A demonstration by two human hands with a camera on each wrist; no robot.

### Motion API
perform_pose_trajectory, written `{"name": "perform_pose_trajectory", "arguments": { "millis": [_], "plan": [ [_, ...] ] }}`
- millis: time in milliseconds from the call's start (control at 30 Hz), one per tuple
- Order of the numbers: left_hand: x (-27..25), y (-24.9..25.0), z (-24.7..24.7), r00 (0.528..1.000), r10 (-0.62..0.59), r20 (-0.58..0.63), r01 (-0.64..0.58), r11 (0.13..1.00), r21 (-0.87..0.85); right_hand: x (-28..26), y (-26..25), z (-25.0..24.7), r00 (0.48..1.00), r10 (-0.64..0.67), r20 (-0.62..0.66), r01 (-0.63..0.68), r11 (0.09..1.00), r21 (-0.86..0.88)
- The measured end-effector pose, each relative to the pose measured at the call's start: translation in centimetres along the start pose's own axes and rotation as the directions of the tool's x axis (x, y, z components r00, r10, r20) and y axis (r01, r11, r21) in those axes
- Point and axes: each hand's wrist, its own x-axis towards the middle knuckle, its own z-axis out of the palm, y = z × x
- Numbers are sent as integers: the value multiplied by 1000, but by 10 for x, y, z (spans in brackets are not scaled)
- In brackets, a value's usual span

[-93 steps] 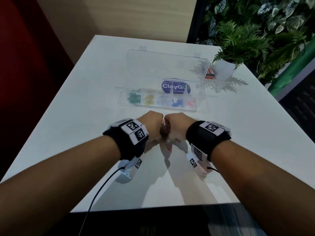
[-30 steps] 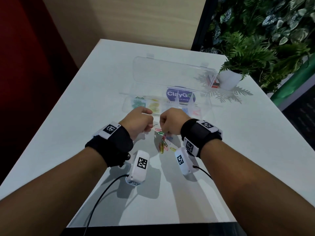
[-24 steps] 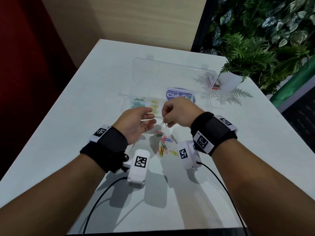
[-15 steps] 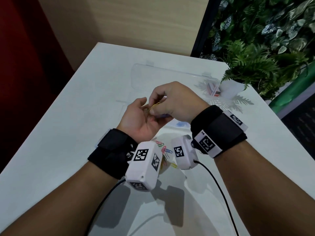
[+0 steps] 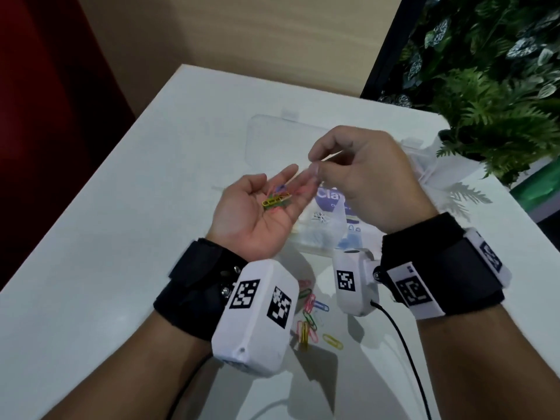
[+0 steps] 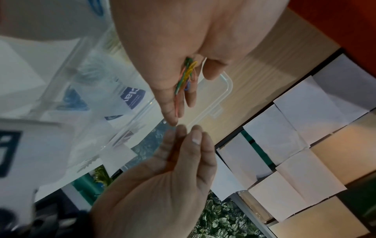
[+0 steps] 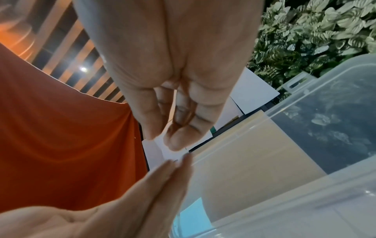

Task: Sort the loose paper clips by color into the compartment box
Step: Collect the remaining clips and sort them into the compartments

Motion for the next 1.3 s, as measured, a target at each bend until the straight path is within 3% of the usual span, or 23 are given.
{"name": "perform_pose_trajectory", "arguments": {
  "millis": [100, 233, 433, 500, 567, 733, 867, 1000, 1067, 1167, 1233, 1300],
  "plan": [
    [0, 9, -4, 996, 64, -56, -64, 998, -1, -8, 7, 0, 1000, -15, 21, 16, 998, -56],
    [-9, 19, -10, 990, 91, -104, -83, 993, 82, -20, 14, 10, 973, 31, 228, 31, 964, -263],
    [-29, 24, -20, 980, 166, -109, -163, 986, 34, -34, 11, 60, 851, 133, 508, 227, 779, -584],
    [-36, 22, -23, 979, 175, -101, -173, 984, 31, -33, 8, 76, 833, 190, 519, 266, 685, -678],
    [-42, 21, -25, 979, 176, -103, -174, 984, 33, -33, 3, 85, 853, 205, 480, 263, 624, -735],
    [-50, 21, -30, 974, 177, -143, -168, 983, 75, -31, -1, 93, 856, 245, 455, 206, 645, -736],
    [-54, 22, -36, 966, 189, -179, -174, 980, 95, -33, -5, 87, 851, 206, 483, 264, 629, -732],
    [-54, 19, -41, 954, 180, -238, -147, 977, 152, -28, -19, 57, 924, 14, 382, 206, 824, -528],
    [-51, 12, -40, 963, 124, -239, -84, 982, 170, -25, -30, 49, 928, -38, 372, 212, 873, -439],
    [-50, -4, -36, 975, 42, -219, -9, 989, 151, -29, -37, 42, 901, -22, 434, 229, 873, -430],
    [-51, -8, -37, 974, 39, -222, -5, 988, 154, -33, -28, 32, 915, -20, 403, 228, 850, -474],
    [-54, -5, -40, 969, 59, -241, -25, 990, 142, -41, -16, 23, 901, 64, 429, 214, 795, -568]
  ]
}}
